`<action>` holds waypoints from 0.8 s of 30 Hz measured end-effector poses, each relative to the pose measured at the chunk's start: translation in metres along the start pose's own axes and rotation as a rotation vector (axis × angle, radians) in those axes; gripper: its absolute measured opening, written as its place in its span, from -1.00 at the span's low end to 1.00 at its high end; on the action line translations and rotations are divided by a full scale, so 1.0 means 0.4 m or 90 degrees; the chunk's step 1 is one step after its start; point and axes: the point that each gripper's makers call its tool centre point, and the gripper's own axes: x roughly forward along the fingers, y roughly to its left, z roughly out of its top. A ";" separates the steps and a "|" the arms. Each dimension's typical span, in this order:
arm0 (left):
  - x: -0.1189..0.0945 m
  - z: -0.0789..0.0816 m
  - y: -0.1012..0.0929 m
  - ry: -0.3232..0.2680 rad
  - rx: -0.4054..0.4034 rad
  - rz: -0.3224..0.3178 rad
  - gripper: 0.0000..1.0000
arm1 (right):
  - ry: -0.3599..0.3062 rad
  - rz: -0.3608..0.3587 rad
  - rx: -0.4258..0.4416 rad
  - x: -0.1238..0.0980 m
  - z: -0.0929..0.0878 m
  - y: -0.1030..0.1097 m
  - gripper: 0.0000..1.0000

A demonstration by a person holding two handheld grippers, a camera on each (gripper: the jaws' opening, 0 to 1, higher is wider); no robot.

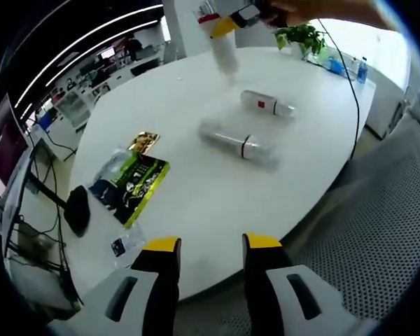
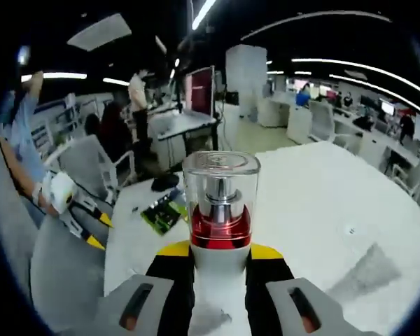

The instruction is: Arrange the skincare products in the storage area until every visible bottle or jar stands upright without overlapping.

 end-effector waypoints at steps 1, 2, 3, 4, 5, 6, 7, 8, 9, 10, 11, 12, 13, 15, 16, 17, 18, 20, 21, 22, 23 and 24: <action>-0.001 0.002 0.000 -0.003 -0.001 -0.001 -0.36 | -0.028 0.011 0.030 -0.012 0.012 0.016 -0.61; -0.004 0.010 0.003 -0.016 -0.009 0.001 -0.36 | -0.049 0.020 0.059 -0.024 0.020 0.031 -0.61; -0.006 0.016 0.006 -0.023 -0.018 0.002 -0.35 | -0.065 0.028 0.074 -0.034 0.027 0.043 -0.61; -0.008 0.021 0.006 -0.031 -0.029 -0.001 -0.33 | -0.088 0.031 0.103 -0.045 0.034 0.055 -0.61; -0.009 0.024 0.006 -0.036 -0.032 -0.003 -0.32 | -0.097 0.043 0.117 -0.053 0.036 0.069 -0.61; -0.009 0.025 0.004 -0.037 -0.030 -0.004 -0.32 | -0.117 0.061 0.141 -0.062 0.040 0.088 -0.60; -0.008 0.026 0.002 -0.037 -0.026 -0.005 -0.31 | -0.124 0.065 0.149 -0.066 0.040 0.094 -0.60; -0.009 0.033 -0.009 -0.042 -0.022 -0.017 -0.31 | -0.142 0.076 0.176 -0.075 0.040 0.114 -0.60; -0.010 0.040 -0.017 -0.055 -0.021 -0.026 -0.30 | -0.154 0.085 0.183 -0.082 0.040 0.126 -0.60; -0.012 0.046 -0.022 -0.064 -0.005 -0.030 -0.30 | -0.165 0.094 0.194 -0.087 0.039 0.136 -0.60; -0.016 0.049 -0.030 -0.064 0.007 -0.036 -0.29 | -0.174 0.101 0.207 -0.093 0.034 0.150 -0.60; -0.018 0.054 -0.032 -0.074 0.005 -0.038 -0.27 | -0.171 0.107 0.202 -0.096 0.025 0.157 -0.60; -0.015 0.057 -0.037 -0.080 0.012 -0.049 -0.27 | -0.172 0.106 0.202 -0.100 0.017 0.167 -0.60; -0.017 0.060 -0.045 -0.074 0.007 -0.068 -0.27 | -0.169 0.111 0.207 -0.104 0.002 0.185 -0.60; -0.019 0.066 -0.050 -0.081 0.004 -0.076 -0.24 | -0.168 0.115 0.211 -0.106 -0.004 0.193 -0.60; -0.023 0.079 -0.059 -0.096 0.008 -0.093 -0.21 | -0.174 0.122 0.222 -0.110 -0.010 0.206 -0.60; -0.027 0.087 -0.066 -0.104 0.008 -0.105 -0.18 | -0.177 0.128 0.227 -0.111 -0.013 0.213 -0.60; -0.039 0.101 -0.080 -0.117 -0.010 -0.135 -0.14 | -0.189 0.145 0.248 -0.115 -0.016 0.231 -0.59; -0.049 0.109 -0.087 -0.117 -0.034 -0.159 -0.16 | -0.204 0.162 0.261 -0.117 -0.016 0.249 -0.59; -0.056 0.124 -0.096 -0.125 -0.051 -0.177 -0.22 | -0.209 0.170 0.269 -0.116 -0.017 0.258 -0.59; -0.075 0.162 -0.125 -0.157 -0.094 -0.229 -0.28 | -0.209 0.183 0.271 -0.115 -0.021 0.271 -0.59; -0.083 0.180 -0.138 -0.168 -0.123 -0.255 -0.34 | -0.211 0.187 0.274 -0.113 -0.022 0.279 -0.59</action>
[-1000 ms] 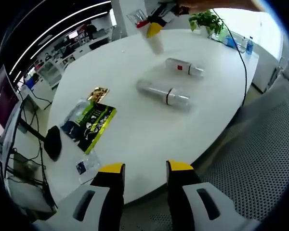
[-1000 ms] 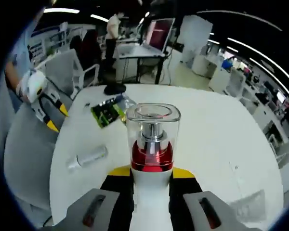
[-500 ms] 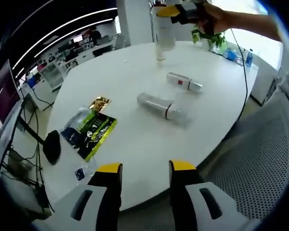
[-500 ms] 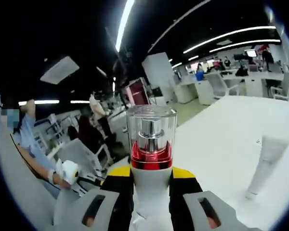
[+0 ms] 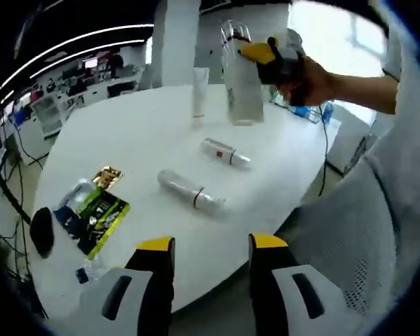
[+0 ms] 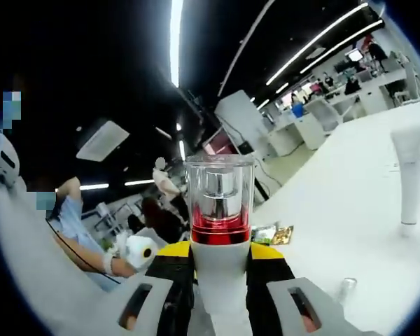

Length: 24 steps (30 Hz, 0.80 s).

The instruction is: Arrange the skincare products in the storage area until every visible bottle or jar stands upright without overlapping.

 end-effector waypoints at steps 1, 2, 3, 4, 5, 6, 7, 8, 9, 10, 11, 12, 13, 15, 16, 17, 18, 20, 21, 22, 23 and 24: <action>0.005 0.024 -0.020 -0.026 -0.038 -0.023 -0.37 | -0.001 0.005 0.004 0.003 -0.005 0.006 -0.59; 0.008 0.039 -0.036 -0.043 -0.065 -0.044 -0.37 | 0.001 0.012 0.008 0.005 -0.011 0.005 -0.59; 0.014 0.057 -0.058 -0.068 -0.112 -0.075 -0.37 | 0.003 0.018 0.012 0.007 -0.018 0.009 -0.59; 0.016 0.067 -0.068 -0.083 -0.141 -0.090 -0.37 | 0.007 0.024 0.016 0.011 -0.028 0.022 -0.59; 0.018 0.073 -0.075 -0.093 -0.165 -0.101 -0.38 | 0.011 0.029 0.014 0.013 -0.035 0.028 -0.59; 0.020 0.077 -0.078 -0.103 -0.182 -0.108 -0.41 | 0.019 0.036 0.014 0.011 -0.044 0.019 -0.59; 0.021 0.080 -0.079 -0.119 -0.181 -0.111 -0.47 | 0.025 0.041 0.020 0.011 -0.051 0.019 -0.59; 0.020 0.081 -0.079 -0.127 -0.183 -0.112 -0.52 | 0.037 0.048 0.029 0.010 -0.063 0.024 -0.59; 0.020 0.076 -0.080 -0.128 -0.180 -0.111 -0.55 | 0.040 0.053 0.029 0.010 -0.068 0.026 -0.59; 0.021 0.075 -0.084 -0.128 -0.171 -0.112 -0.53 | 0.045 0.060 0.028 0.007 -0.078 0.030 -0.59; 0.024 0.074 -0.092 -0.120 -0.161 -0.118 -0.48 | 0.049 0.062 0.027 0.006 -0.081 0.032 -0.59; 0.024 0.079 -0.109 -0.119 -0.166 -0.143 -0.38 | 0.058 0.073 0.025 0.005 -0.093 0.045 -0.59; 0.024 0.090 -0.122 -0.130 -0.181 -0.161 -0.30 | 0.063 0.080 0.025 0.005 -0.099 0.051 -0.59; 0.022 0.128 -0.135 -0.183 -0.208 -0.185 -0.08 | 0.073 0.093 0.023 0.005 -0.111 0.065 -0.59; 0.023 0.134 -0.141 -0.190 -0.222 -0.195 0.01 | 0.073 0.095 0.023 0.006 -0.113 0.068 -0.59; 0.023 0.138 -0.151 -0.194 -0.235 -0.209 0.09 | 0.074 0.102 0.025 0.007 -0.118 0.075 -0.58; 0.026 0.144 -0.156 -0.202 -0.244 -0.216 0.22 | 0.075 0.109 0.029 0.008 -0.122 0.083 -0.58; 0.038 0.136 -0.167 -0.191 -0.241 -0.220 0.35 | 0.083 0.131 0.039 0.010 -0.132 0.107 -0.58; 0.042 0.133 -0.182 -0.186 -0.238 -0.232 0.33 | 0.085 0.140 0.039 0.012 -0.134 0.117 -0.58; 0.043 0.129 -0.189 -0.179 -0.234 -0.238 0.30 | 0.089 0.150 0.038 0.013 -0.138 0.125 -0.58; 0.046 0.121 -0.192 -0.169 -0.228 -0.240 0.27 | 0.097 0.163 0.036 0.014 -0.143 0.138 -0.58; 0.046 0.119 -0.194 -0.167 -0.224 -0.244 0.24 | 0.101 0.171 0.035 0.016 -0.148 0.149 -0.58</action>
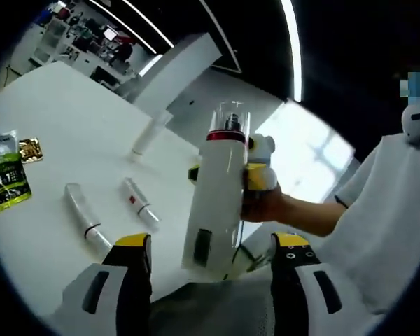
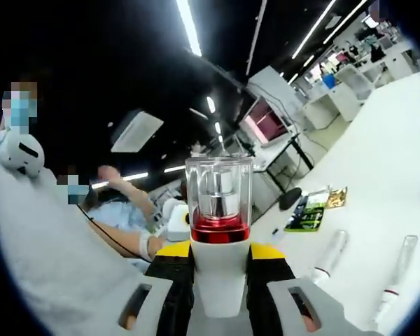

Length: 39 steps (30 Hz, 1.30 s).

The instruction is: Arrange the skincare products in the storage area until every visible bottle or jar stands upright without overlapping.

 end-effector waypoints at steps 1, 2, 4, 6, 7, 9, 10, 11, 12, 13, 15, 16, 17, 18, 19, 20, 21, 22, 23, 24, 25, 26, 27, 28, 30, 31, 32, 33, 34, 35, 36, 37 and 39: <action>-0.002 -0.002 -0.004 0.003 -0.004 -0.008 0.22 | 0.005 0.010 -0.002 0.006 -0.004 0.009 -0.58; -0.003 -0.002 -0.008 0.003 -0.010 -0.013 0.20 | 0.006 0.015 -0.003 0.011 -0.006 0.015 -0.58; -0.006 -0.003 -0.010 0.002 -0.019 -0.019 0.13 | 0.013 0.031 -0.003 0.023 -0.013 0.030 -0.58; -0.009 -0.005 -0.012 0.004 -0.022 -0.026 0.03 | 0.020 0.040 -0.004 0.035 -0.021 0.040 -0.58; -0.011 -0.008 -0.016 0.007 -0.025 -0.031 -0.01 | 0.023 0.044 -0.006 0.040 -0.025 0.045 -0.58; -0.014 -0.015 -0.027 0.014 -0.041 -0.047 -0.11 | 0.030 0.049 -0.005 0.051 -0.032 0.049 -0.58; -0.015 -0.019 -0.028 0.019 -0.045 -0.049 -0.18 | 0.033 0.052 -0.005 0.054 -0.034 0.051 -0.58; -0.017 -0.024 -0.029 0.028 -0.046 -0.054 -0.23 | 0.035 0.055 -0.004 0.057 -0.036 0.054 -0.58; -0.018 -0.022 -0.030 0.025 -0.052 -0.056 -0.27 | 0.037 0.056 -0.004 0.061 -0.039 0.053 -0.58; -0.020 -0.024 -0.038 0.029 -0.051 -0.065 -0.31 | 0.040 0.057 -0.002 0.064 -0.041 0.053 -0.58; -0.022 -0.026 -0.043 0.033 -0.047 -0.074 -0.42 | 0.042 0.056 -0.004 0.066 -0.045 0.055 -0.58; -0.022 -0.027 -0.043 0.035 -0.048 -0.074 -0.41 | 0.040 0.053 0.003 0.068 -0.046 0.051 -0.58; -0.022 -0.028 -0.045 0.038 -0.057 -0.072 -0.42 | 0.038 0.052 0.005 0.068 -0.048 0.049 -0.58; -0.022 -0.027 -0.044 0.036 -0.057 -0.071 -0.42 | 0.033 0.057 0.022 0.068 -0.048 0.049 -0.58; -0.021 -0.028 -0.049 0.036 -0.064 -0.078 -0.43 | 0.029 0.058 0.027 0.068 -0.048 0.048 -0.58; -0.021 -0.029 -0.050 0.039 -0.071 -0.079 -0.43 | 0.029 0.059 0.030 0.068 -0.048 0.048 -0.58; -0.021 -0.029 -0.051 0.040 -0.071 -0.076 -0.43 | 0.029 0.059 0.032 0.069 -0.049 0.048 -0.58; -0.021 -0.030 -0.052 0.039 -0.069 -0.076 -0.43 | 0.029 0.060 0.037 0.071 -0.049 0.050 -0.58; -0.022 -0.030 -0.049 0.039 -0.067 -0.077 -0.44 | 0.028 0.061 0.039 0.071 -0.048 0.050 -0.58; -0.022 -0.028 -0.050 0.036 -0.069 -0.079 -0.44 | 0.024 0.061 0.046 0.073 -0.046 0.050 -0.58; -0.022 -0.027 -0.050 0.033 -0.066 -0.080 -0.44 | 0.023 0.060 0.049 0.075 -0.046 0.049 -0.58; -0.022 -0.027 -0.048 0.033 -0.062 -0.079 -0.44 | 0.022 0.059 0.049 0.076 -0.046 0.047 -0.58; -0.022 -0.027 -0.047 0.033 -0.061 -0.079 -0.44 | 0.020 0.058 0.048 0.076 -0.046 0.046 -0.58; -0.022 -0.031 -0.045 0.038 -0.056 -0.076 -0.45 | 0.017 0.054 0.050 0.079 -0.047 0.043 -0.58; -0.022 -0.033 -0.046 0.040 -0.051 -0.077 -0.45 | 0.013 0.050 0.051 0.083 -0.050 0.046 -0.58; -0.022 -0.034 -0.048 0.042 -0.047 -0.080 -0.45 | 0.010 0.051 0.051 0.083 -0.052 0.047 -0.58; -0.022 -0.036 -0.051 0.043 -0.040 -0.084 -0.46 | 0.006 0.052 0.056 0.083 -0.054 0.048 -0.58; -0.022 -0.038 -0.054 0.044 -0.034 -0.087 -0.47 | 0.005 0.052 0.068 0.084 -0.059 0.047 -0.58; -0.023 -0.042 -0.053 0.052 -0.028 -0.086 -0.47 | 0.008 0.048 0.070 0.084 -0.064 0.046 -0.57; -0.023 -0.047 -0.051 0.058 -0.034 -0.081 -0.47 | 0.014 0.043 0.073 0.085 -0.069 0.044 -0.57; -0.022 -0.051 -0.049 0.063 -0.046 -0.077 -0.47 | 0.019 0.037 0.077 0.086 -0.072 0.041 -0.57; -0.021 -0.051 -0.047 0.067 -0.048 -0.074 -0.47 | 0.020 0.035 0.078 0.086 -0.071 0.039 -0.57; -0.020 -0.045 -0.047 0.062 -0.042 -0.068 -0.47 | 0.018 0.032 0.079 0.087 -0.066 0.038 -0.57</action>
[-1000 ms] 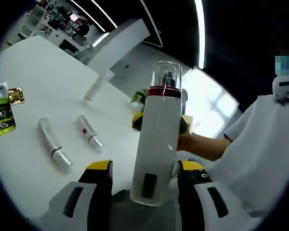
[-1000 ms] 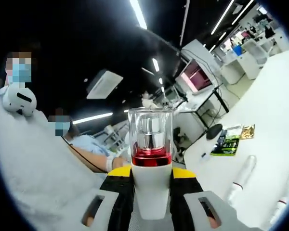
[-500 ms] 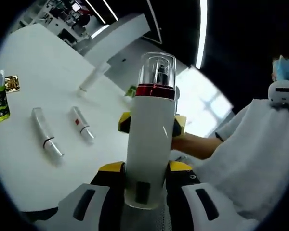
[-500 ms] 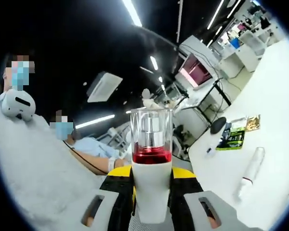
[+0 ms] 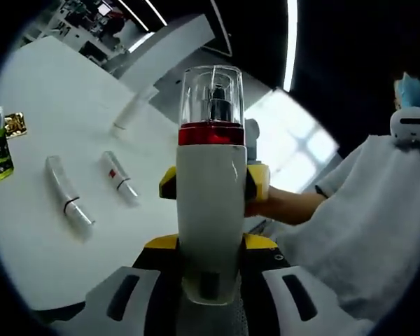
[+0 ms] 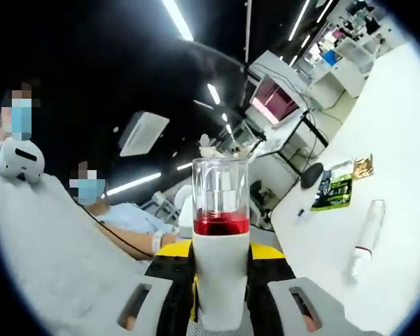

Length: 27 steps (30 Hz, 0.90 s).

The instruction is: Arrange the skincare products in the storage area until every visible bottle or jar stands upright without overlapping.

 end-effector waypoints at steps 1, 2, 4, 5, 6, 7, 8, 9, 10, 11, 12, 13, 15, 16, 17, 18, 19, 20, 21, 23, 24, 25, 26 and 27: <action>-0.002 0.005 0.002 -0.006 0.005 0.008 -0.48 | -0.005 -0.004 -0.004 0.000 0.005 -0.002 -0.56; -0.006 0.013 0.005 -0.014 0.013 0.020 -0.48 | -0.013 -0.009 -0.006 0.003 0.011 -0.005 -0.56; -0.013 0.016 0.011 -0.017 0.022 0.034 -0.48 | -0.022 -0.022 -0.019 0.015 0.017 -0.004 -0.55; -0.017 0.017 0.021 -0.017 0.033 0.052 -0.48 | -0.026 -0.030 -0.022 0.020 0.017 -0.007 -0.54; -0.020 0.016 0.028 -0.016 0.035 0.063 -0.48 | -0.028 -0.040 -0.024 0.025 0.017 -0.011 -0.54; -0.023 0.013 0.037 -0.011 0.039 0.076 -0.48 | -0.024 -0.053 -0.029 0.032 0.015 -0.019 -0.53; -0.025 0.014 0.046 -0.011 0.041 0.090 -0.48 | -0.022 -0.065 -0.026 0.035 0.016 -0.026 -0.52; -0.027 0.013 0.059 -0.009 0.043 0.111 -0.48 | -0.016 -0.090 -0.032 0.038 0.015 -0.039 -0.51; -0.027 0.013 0.066 -0.007 0.047 0.125 -0.48 | -0.012 -0.108 -0.035 0.038 0.015 -0.047 -0.50; -0.029 0.013 0.071 -0.005 0.051 0.135 -0.48 | -0.012 -0.122 -0.038 0.040 0.017 -0.055 -0.49; -0.032 0.013 0.081 -0.002 0.054 0.149 -0.48 | -0.011 -0.140 -0.039 0.040 0.016 -0.063 -0.48; -0.038 0.013 0.096 -0.001 0.055 0.177 -0.48 | -0.012 -0.159 -0.040 0.041 0.017 -0.070 -0.48; -0.042 0.012 0.111 0.005 0.065 0.208 -0.48 | -0.012 -0.190 -0.063 0.045 0.017 -0.080 -0.48; -0.045 0.012 0.121 0.008 0.069 0.230 -0.48 | -0.015 -0.210 -0.054 0.045 0.017 -0.088 -0.47; -0.048 0.008 0.133 0.019 0.079 0.257 -0.48 | -0.015 -0.242 -0.032 0.045 0.013 -0.101 -0.47; -0.048 0.006 0.136 0.023 0.082 0.265 -0.48 | -0.015 -0.261 -0.024 0.047 0.009 -0.108 -0.47; -0.050 0.000 0.145 0.037 0.096 0.284 -0.48 | -0.014 -0.281 -0.026 0.051 0.005 -0.117 -0.46; -0.053 -0.005 0.156 0.050 0.114 0.309 -0.48 | -0.007 -0.293 -0.043 0.053 0.001 -0.121 -0.46; -0.053 -0.007 0.160 0.058 0.125 0.322 -0.48 | 0.004 -0.305 -0.048 0.052 -0.004 -0.126 -0.46; -0.058 -0.016 0.178 0.081 0.153 0.365 -0.48 | 0.019 -0.328 -0.031 0.052 -0.015 -0.139 -0.47; -0.063 -0.018 0.191 0.092 0.176 0.391 -0.48 | 0.024 -0.337 -0.033 0.054 -0.018 -0.145 -0.47; -0.066 -0.016 0.198 0.095 0.191 0.412 -0.48 | 0.026 -0.346 -0.037 0.054 -0.019 -0.149 -0.48; -0.067 -0.017 0.201 0.100 0.203 0.425 -0.48 | 0.031 -0.349 -0.041 0.057 -0.021 -0.151 -0.49; -0.071 -0.021 0.207 0.105 0.204 0.441 -0.48 | 0.034 -0.356 -0.041 0.058 -0.024 -0.157 -0.49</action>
